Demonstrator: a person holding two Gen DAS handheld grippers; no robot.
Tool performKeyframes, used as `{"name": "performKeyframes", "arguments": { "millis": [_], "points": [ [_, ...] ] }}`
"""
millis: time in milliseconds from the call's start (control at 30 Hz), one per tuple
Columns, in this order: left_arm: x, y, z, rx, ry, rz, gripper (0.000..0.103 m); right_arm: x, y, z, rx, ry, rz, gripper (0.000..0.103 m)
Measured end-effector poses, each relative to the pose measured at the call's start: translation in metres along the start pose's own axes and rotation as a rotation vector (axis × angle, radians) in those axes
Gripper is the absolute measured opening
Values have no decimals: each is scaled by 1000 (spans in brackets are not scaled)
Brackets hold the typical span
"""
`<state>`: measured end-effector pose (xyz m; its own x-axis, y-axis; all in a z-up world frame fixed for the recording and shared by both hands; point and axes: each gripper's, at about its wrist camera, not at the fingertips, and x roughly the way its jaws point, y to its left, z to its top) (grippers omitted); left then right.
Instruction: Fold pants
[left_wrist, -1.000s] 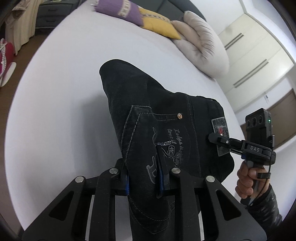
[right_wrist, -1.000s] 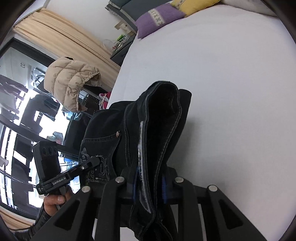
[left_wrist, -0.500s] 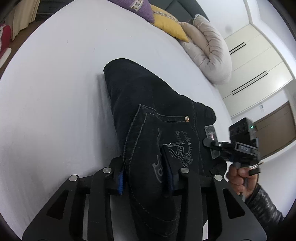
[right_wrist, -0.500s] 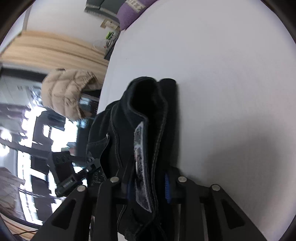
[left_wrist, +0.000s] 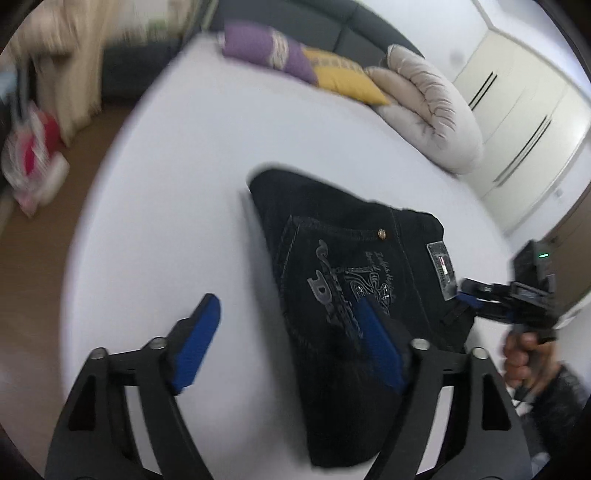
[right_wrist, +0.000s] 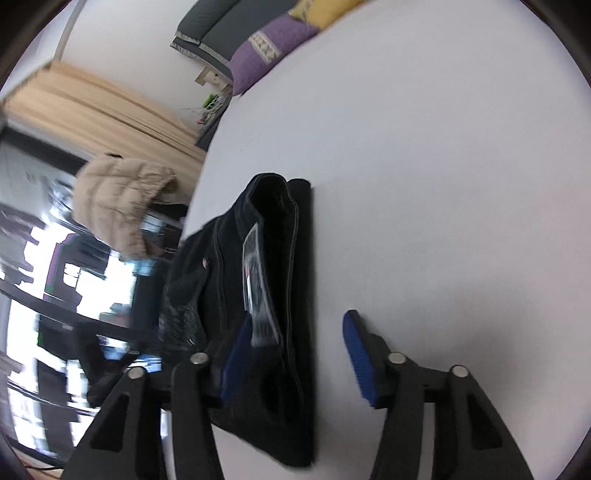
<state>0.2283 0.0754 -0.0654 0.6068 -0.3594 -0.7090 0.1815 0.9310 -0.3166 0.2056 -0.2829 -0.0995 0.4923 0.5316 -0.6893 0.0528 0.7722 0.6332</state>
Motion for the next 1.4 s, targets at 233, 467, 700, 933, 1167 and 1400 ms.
{"name": "performKeyframes", "arguments": {
  "millis": [233,467,700,933,1167,1400],
  "points": [
    [-128,-88,-33,197,-333,353,103,-80,77,-59,-248,-223,-153,79],
    [-207,-137,-76,141,-403,524,103,-167,157,-129,-422,-504,-269,103],
    [-230,-156,-111,60,-228,369,103,-219,190,-177,-453,-551,-365,103],
    [-236,-181,-138,92,-193,305,103,-230,202,-210,-425,-482,-441,103],
    [-227,-181,-143,83,-181,293,103,-230,207,-228,-414,-475,-452,103],
    [-214,-164,-139,57,-163,307,103,-219,206,-232,-425,-449,-466,103]
  ]
}}
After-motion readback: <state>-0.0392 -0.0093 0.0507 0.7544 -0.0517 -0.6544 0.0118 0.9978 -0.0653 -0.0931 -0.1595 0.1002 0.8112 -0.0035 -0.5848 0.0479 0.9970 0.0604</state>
